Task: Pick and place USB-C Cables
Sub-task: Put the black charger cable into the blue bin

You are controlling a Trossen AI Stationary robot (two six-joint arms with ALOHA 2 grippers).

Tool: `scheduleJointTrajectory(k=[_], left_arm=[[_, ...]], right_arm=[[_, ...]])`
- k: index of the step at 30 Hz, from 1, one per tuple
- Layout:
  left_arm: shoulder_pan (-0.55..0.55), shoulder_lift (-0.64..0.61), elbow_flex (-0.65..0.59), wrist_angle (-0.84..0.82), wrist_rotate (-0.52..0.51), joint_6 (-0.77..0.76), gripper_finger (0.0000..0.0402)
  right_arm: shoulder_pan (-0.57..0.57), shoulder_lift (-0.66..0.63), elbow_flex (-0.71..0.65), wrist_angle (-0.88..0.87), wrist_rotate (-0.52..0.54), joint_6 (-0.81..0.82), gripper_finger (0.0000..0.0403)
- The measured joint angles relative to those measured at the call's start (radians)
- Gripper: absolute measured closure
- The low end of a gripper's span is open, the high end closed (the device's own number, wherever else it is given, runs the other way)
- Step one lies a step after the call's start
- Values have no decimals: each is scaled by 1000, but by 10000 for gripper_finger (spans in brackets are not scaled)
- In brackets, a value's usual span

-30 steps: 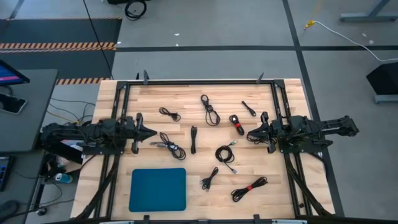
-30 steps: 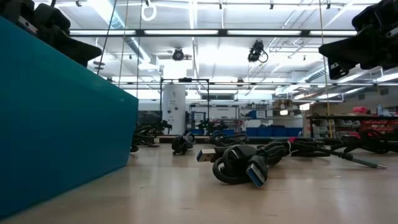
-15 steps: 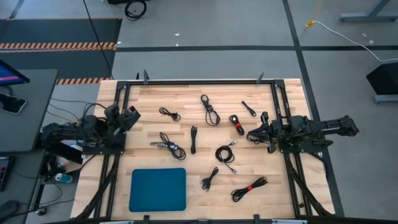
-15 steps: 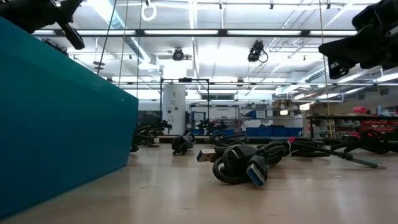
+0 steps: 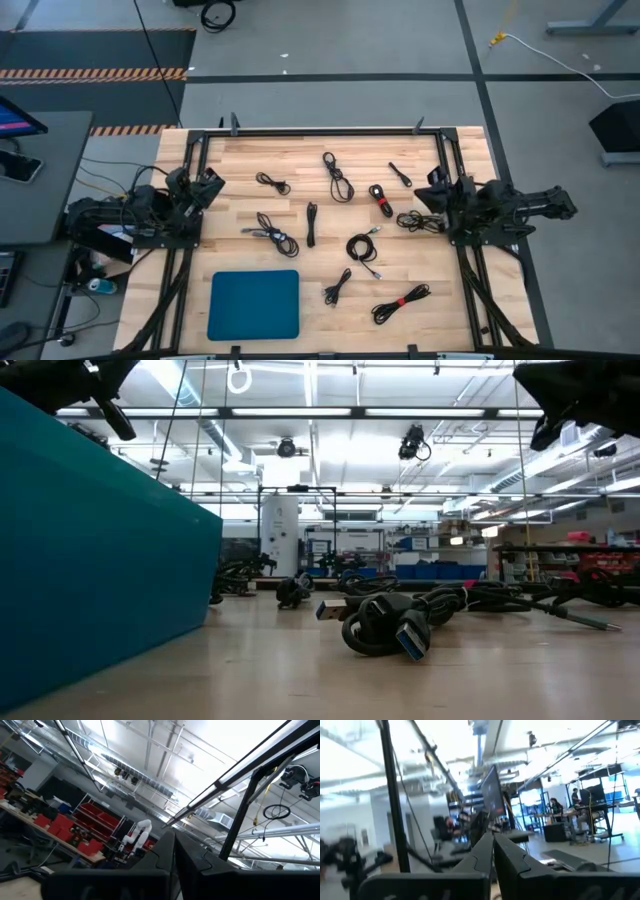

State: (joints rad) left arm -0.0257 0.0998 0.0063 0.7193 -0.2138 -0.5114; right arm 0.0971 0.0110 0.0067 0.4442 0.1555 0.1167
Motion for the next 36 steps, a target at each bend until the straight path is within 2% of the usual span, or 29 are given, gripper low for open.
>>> scheduleJointTrajectory(k=[13,18,21,25,30,34,36], left_arm=[[0,0,0,-12,0,11,381],[0,0,0,-13,0,11,381],[0,0,0,-13,0,12,381],[0,5,6,-23,-17,24,380],[0,83,142,-191,-32,35,349],[0,215,325,-451,-65,89,295],[0,294,437,-597,-113,150,266]], right_arm=[[0,0,0,192,10,44,380],[0,0,0,240,81,-41,380],[0,0,0,274,82,-71,380],[0,0,0,315,135,45,378],[0,9,0,295,185,185,348],[0,26,20,290,242,202,300],[0,37,45,287,245,195,276]])
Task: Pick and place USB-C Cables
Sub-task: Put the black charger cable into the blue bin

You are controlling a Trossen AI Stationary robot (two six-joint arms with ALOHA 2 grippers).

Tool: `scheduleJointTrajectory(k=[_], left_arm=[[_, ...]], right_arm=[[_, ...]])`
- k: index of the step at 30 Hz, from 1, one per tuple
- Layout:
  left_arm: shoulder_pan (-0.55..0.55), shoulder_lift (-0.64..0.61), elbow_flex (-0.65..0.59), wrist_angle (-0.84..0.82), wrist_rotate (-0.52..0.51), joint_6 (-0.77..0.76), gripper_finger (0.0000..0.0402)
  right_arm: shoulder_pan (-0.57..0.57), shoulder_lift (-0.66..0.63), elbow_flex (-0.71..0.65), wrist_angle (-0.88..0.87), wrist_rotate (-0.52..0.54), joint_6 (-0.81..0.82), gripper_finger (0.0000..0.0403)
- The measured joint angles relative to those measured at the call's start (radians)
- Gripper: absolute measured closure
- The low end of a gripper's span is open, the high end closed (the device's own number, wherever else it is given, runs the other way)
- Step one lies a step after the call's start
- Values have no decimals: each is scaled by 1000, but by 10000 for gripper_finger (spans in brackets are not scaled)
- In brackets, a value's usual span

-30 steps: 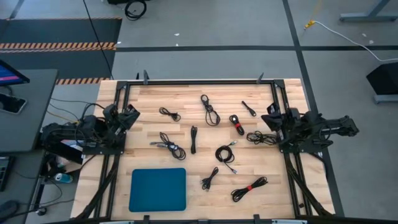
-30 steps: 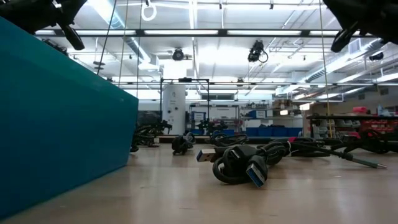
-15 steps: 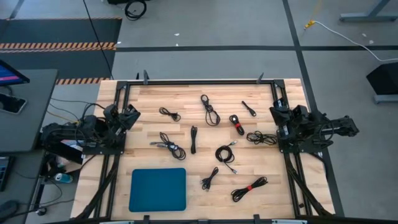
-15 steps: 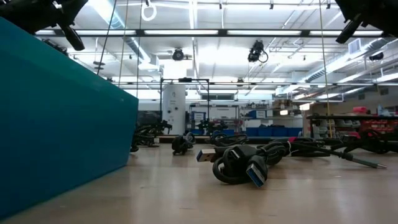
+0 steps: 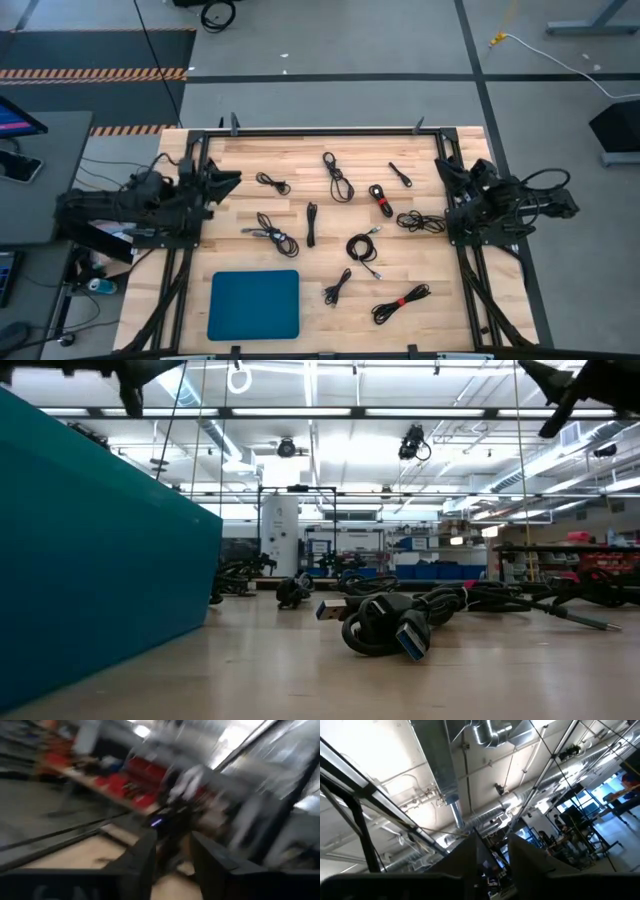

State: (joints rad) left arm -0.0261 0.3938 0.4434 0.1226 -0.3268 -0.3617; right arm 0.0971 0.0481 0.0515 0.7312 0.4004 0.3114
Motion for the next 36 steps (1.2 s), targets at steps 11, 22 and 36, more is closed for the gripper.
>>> scheduleJointTrajectory(k=[11,22,36], left_arm=[[57,503,442,-738,-305,137,201],[199,936,528,-758,-96,396,200],[349,1245,528,-662,103,250,200]], right_arm=[[0,124,224,-175,-42,-24,239],[0,430,512,-249,-262,-68,239],[0,608,637,-257,-398,-68,240]])
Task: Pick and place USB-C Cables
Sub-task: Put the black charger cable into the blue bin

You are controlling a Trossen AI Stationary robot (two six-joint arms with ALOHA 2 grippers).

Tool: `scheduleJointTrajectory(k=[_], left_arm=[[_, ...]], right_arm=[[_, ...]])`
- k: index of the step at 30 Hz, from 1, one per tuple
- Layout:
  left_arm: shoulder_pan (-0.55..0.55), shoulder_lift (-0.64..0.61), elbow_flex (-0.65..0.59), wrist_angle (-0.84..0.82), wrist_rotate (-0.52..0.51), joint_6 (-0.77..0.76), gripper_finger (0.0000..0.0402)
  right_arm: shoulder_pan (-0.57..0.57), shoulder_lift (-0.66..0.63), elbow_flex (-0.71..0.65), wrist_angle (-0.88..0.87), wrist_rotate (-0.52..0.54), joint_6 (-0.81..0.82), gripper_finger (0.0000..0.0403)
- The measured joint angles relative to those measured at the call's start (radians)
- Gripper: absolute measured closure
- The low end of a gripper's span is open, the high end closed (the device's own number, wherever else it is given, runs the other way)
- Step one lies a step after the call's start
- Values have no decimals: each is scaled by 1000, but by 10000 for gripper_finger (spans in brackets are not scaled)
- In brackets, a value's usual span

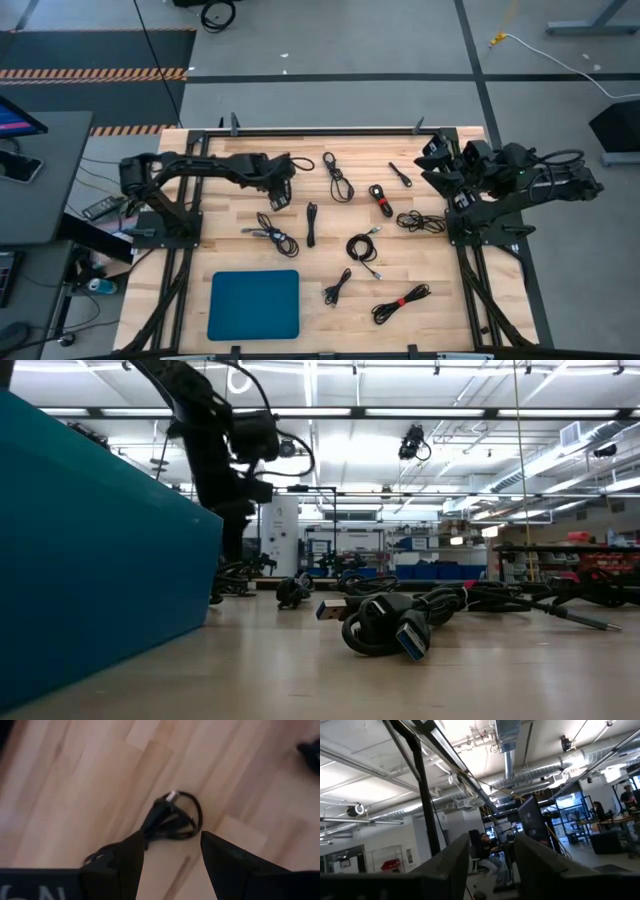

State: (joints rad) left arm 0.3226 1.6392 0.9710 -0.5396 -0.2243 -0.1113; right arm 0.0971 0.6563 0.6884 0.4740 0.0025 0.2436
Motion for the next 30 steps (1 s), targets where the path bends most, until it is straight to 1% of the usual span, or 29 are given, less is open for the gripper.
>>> scheduleJointTrajectory(k=[1,4,11,14,19,22,30], left_arm=[[3,11,0,15,19,-19,200],[2,32,0,49,32,-52,200],[6,43,1,73,32,-194,200],[11,43,1,71,28,-233,200],[23,43,1,72,25,-246,200],[28,43,1,71,4,-262,200],[33,43,1,71,1,-281,200]], right_arm=[[0,1,0,0,0,1,240],[0,3,0,3,0,20,240],[0,3,0,3,4,26,240],[0,3,0,3,5,26,240],[0,3,0,3,4,26,240],[0,3,0,3,4,25,240],[0,3,0,16,3,26,240]])
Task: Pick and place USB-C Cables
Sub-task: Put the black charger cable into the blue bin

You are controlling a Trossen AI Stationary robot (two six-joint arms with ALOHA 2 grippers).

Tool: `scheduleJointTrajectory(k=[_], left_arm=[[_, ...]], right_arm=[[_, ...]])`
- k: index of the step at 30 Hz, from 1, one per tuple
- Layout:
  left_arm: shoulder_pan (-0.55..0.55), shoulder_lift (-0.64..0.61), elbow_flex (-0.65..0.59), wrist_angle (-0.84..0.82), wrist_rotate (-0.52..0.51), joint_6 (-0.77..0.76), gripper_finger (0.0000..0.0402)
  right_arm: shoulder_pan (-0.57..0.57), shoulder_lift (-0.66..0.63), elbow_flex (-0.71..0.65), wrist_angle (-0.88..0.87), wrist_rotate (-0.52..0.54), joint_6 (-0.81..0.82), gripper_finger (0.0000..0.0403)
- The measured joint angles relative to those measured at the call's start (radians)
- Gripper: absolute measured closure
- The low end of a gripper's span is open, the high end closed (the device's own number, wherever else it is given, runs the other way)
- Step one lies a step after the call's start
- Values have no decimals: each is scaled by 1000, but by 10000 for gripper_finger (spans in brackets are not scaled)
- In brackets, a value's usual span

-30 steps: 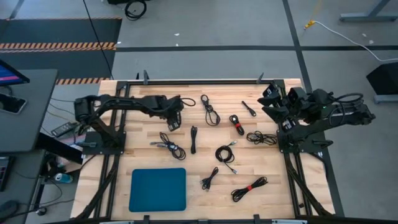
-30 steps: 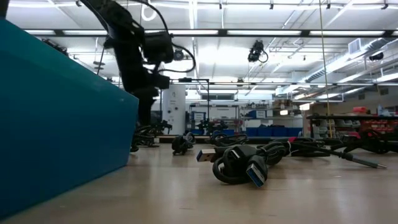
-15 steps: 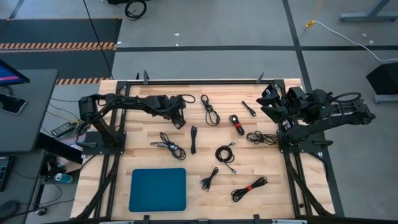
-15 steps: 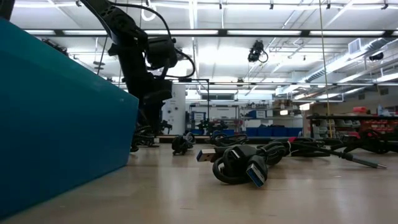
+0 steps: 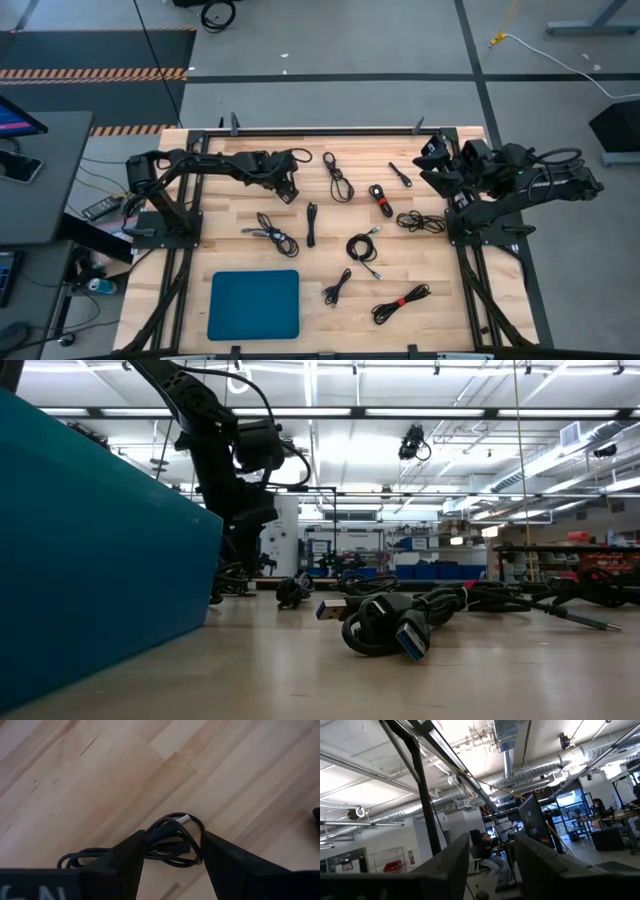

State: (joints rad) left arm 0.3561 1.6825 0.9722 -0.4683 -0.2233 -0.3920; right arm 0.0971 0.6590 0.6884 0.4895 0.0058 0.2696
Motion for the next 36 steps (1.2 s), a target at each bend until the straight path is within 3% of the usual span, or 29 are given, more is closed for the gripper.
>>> scheduleJointTrajectory(k=[5,17,20,25,26,30,36], left_arm=[[0,0,0,0,52,-58,200],[-23,96,2,27,50,-47,207],[-23,101,0,38,50,-18,240],[-21,79,2,35,87,-11,373],[-21,72,8,18,102,-9,385],[-47,22,75,-92,112,41,395],[-168,-78,294,-439,158,185,397]], right_arm=[[0,0,0,12,-1,-1,240],[0,0,0,15,-10,-1,240],[0,0,0,15,-10,0,240],[0,0,0,15,-10,0,240],[0,0,0,15,-10,0,240],[0,0,0,13,-9,0,240],[0,0,0,8,-9,1,240]])
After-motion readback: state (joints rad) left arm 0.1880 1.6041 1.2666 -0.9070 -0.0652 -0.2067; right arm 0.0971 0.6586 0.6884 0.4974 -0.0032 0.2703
